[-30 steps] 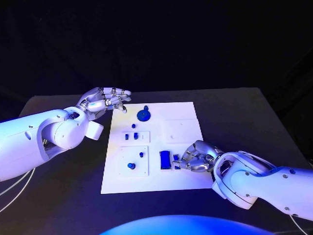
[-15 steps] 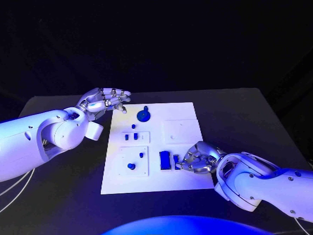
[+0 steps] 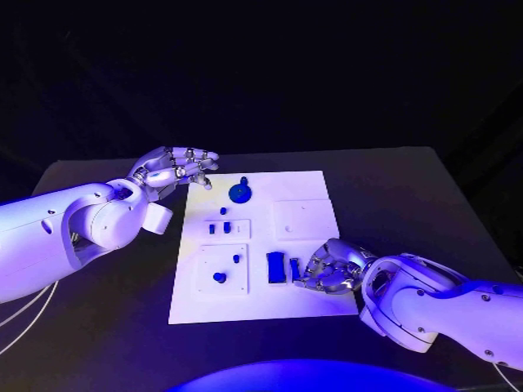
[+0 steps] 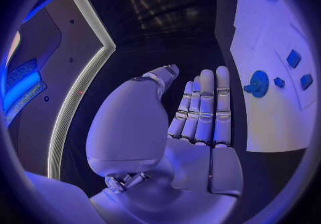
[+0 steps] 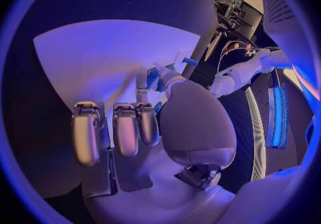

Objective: Assemble the parts on the task board

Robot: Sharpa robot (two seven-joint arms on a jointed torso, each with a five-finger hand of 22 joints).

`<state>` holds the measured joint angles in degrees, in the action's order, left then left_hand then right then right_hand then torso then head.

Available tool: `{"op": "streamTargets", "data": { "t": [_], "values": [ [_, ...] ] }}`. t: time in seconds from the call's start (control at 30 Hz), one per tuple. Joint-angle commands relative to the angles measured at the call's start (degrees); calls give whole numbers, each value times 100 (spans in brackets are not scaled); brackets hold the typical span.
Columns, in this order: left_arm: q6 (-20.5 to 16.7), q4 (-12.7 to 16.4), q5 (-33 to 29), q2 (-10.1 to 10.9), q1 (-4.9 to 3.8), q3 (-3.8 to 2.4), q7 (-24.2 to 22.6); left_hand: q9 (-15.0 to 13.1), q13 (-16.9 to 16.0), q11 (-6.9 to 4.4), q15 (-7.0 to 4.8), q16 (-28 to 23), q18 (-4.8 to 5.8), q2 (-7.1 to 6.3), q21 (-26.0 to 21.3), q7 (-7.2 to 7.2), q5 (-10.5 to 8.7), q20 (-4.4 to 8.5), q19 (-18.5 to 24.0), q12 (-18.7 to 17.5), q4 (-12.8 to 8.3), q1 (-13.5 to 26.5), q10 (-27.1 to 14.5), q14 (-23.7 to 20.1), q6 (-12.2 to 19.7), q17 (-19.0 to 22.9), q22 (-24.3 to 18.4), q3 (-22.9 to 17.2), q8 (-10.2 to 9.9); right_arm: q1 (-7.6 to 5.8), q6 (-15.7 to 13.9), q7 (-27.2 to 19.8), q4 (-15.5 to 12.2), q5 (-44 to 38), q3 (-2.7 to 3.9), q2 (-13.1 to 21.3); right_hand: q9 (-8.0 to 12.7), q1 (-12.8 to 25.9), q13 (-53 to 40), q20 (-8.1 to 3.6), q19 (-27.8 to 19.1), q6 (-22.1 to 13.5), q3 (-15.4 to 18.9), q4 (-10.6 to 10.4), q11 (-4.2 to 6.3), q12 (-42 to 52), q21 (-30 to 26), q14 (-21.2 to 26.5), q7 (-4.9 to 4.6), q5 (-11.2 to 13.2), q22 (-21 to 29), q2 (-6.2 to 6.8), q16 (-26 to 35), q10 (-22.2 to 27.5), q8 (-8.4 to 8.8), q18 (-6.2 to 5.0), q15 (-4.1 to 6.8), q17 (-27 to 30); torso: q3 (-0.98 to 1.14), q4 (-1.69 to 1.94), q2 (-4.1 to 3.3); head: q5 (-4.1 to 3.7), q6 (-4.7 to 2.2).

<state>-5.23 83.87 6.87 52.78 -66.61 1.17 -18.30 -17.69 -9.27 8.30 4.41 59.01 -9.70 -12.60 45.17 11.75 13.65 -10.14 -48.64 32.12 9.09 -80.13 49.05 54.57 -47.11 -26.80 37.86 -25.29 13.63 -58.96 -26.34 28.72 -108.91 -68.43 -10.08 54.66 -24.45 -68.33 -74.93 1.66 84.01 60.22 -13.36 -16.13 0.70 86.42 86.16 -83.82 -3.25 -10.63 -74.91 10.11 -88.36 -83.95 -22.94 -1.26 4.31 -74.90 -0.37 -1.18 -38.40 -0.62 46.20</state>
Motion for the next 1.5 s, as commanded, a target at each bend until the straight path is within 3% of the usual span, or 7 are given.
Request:
{"op": "streamTargets", "data": {
  "t": [0.03,0.4,0.47,0.63,1.13,1.37,1.5],
  "values": [
    [82,6,10,-8,-2,-4,-15,-6,0,-4,3,-35,-78,33,-31,1,-37,-1,-55,36,14,-29,-26,-27,10,-5,-8,18,33,5,108,-93,29,-54,-1,-9,10,-36,-1309,6,512,15,19,-17,5,-1,13,-530,-30,41,-1417,0,11,-461,34,57,8,-1072,1,9,0,-4,2],
    [90,-4,4,-25,-2,-1,0,-6,0,-4,3,-35,-78,33,-31,1,-37,-1,-55,36,14,-29,-26,-27,10,-5,-8,18,33,5,51,-90,134,-18,0,-59,23,85,-1315,9,516,32,37,-64,2,9,29,-533,-35,25,-1421,-133,6,-466,40,60,5,-1083,1,8,-2,1,0],
    [89,14,-64,-30,-1,-1,14,-9,0,-4,3,-35,-78,43,-44,2,-38,-1,-64,42,32,-32,-29,-26,10,-7,-17,30,38,5,52,-89,160,-12,0,-72,32,223,-1318,11,517,37,58,-64,1,14,33,-534,-33,-90,-1421,-221,5,-469,47,60,4,-1086,0,4,-6,4,-2],
    [112,68,-186,-48,0,-1,43,-14,-1,-4,4,-35,-78,46,-49,1,-39,-1,-67,45,41,-30,-28,-26,-6,-8,-20,35,50,5,145,-66,263,-4,0,-135,36,219,-1314,11,514,35,48,-46,6,5,21,-531,-27,-148,-1419,-252,9,-466,51,58,6,-1075,0,8,-1,-4,-13],
    [118,47,-210,-51,0,2,59,-15,-1,-5,3,-35,-78,46,-51,0,-38,-1,-68,45,40,-36,-30,-26,-7,-8,-22,36,51,6,353,-32,398,7,0,-206,51,-268,-1310,0,507,25,-59,104,20,-4,-6,-529,-15,-48,-1412,-95,14,-461,61,53,19,-1067,3,-5,4,5,-20],
    [125,33,-176,-59,0,5,51,-15,-1,-5,3,-35,-78,46,-51,0,-38,-1,-68,45,40,-36,-30,-26,-7,-8,-22,36,51,6,198,-158,393,31,0,-177,57,-235,-1307,1,502,27,-62,40,11,-11,-27,-527,-26,-5,-1407,-106,18,-458,66,49,14,-1056,-3,1,13,-6,-31],
    [126,7,-160,-62,1,11,33,-17,0,-6,1,-35,-79,44,-55,-1,-37,0,-73,47,35,-52,-33,-27,-6,-9,-25,39,54,-8,-11,-653,348,318,6,-67,66,-192,-1265,7,487,3,-21,-11,-1,-89,-93,-522,-42,12,-1390,-47,28,-426,82,37,5,-1033,-3,-7,19,7,-62]
  ]
}}
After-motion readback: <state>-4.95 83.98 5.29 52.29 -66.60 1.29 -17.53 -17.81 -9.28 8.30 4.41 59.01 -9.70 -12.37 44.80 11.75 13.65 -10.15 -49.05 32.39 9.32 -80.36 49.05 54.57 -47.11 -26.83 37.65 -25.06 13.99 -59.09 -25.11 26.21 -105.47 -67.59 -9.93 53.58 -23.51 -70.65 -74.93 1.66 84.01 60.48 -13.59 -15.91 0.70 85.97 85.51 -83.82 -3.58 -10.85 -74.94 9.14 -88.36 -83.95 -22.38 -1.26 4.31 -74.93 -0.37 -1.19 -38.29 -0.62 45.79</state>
